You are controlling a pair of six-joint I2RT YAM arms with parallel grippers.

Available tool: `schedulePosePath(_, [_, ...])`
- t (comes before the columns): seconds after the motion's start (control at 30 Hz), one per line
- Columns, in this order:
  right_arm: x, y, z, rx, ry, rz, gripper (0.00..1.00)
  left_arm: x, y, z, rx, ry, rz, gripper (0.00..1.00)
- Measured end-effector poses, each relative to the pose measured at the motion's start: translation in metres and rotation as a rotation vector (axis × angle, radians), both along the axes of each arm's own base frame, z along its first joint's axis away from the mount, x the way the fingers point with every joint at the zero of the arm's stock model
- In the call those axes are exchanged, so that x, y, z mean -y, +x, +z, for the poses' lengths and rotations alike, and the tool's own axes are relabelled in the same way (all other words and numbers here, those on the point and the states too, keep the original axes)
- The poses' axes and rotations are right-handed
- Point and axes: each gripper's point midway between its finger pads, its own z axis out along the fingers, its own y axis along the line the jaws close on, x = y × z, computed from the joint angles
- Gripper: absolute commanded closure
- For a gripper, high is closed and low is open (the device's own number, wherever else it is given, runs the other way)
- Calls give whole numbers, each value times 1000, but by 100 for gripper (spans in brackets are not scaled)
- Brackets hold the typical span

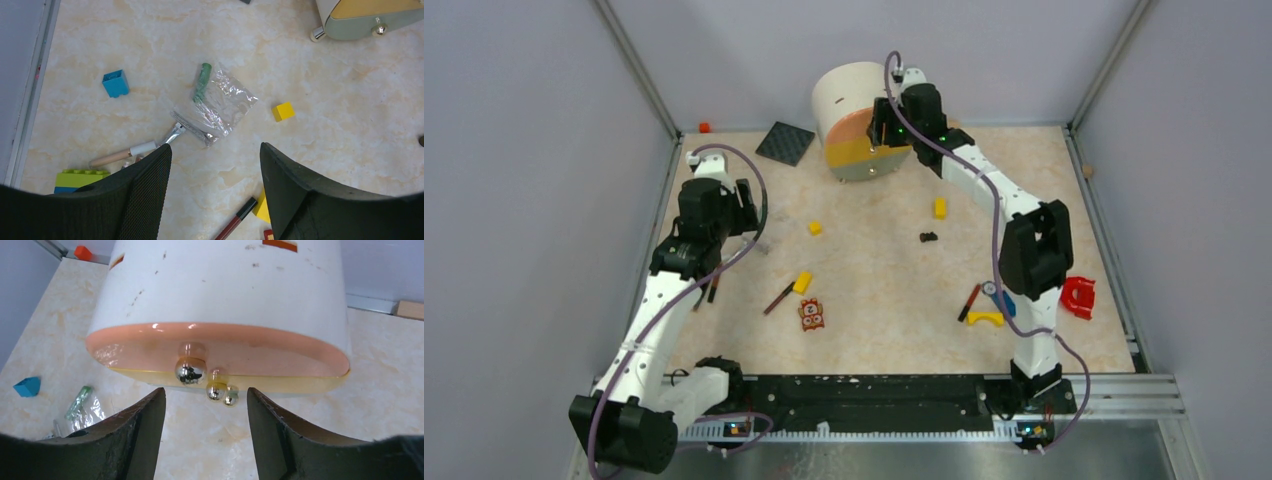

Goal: Organize the makeup
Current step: Close the drawer in the storage box, then open the drawer in the storage box.

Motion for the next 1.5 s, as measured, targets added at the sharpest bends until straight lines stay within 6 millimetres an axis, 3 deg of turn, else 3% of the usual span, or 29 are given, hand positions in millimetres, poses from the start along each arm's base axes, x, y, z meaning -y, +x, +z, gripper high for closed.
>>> schedulePosePath(0.1, [-4,5,2,-7,4,11,40,0,0,0,0,0,0,29])
schedulePosePath(0.37, [-16,13,-27,-81,0,37,47,0,0,0,0,0,0,29])
schedulePosePath(0.5, [-20,13,-30,-97,11,49,47,0,0,0,0,0,0,29])
schedulePosePath(0.77, [-23,13,-25,-92,30,55,47,0,0,0,0,-1,1,29])
schedulePosePath(1.07, [-23,14,-27,-88,39,52,54,0,0,0,0,-1,0,29])
schedulePosePath(1.37, [-23,13,-16,-63,52,52,50,1,0,0,0,-2,-3,29])
schedulePosePath(1.5, [-22,13,-4,-38,61,51,59,1,0,0,0,-3,-3,30])
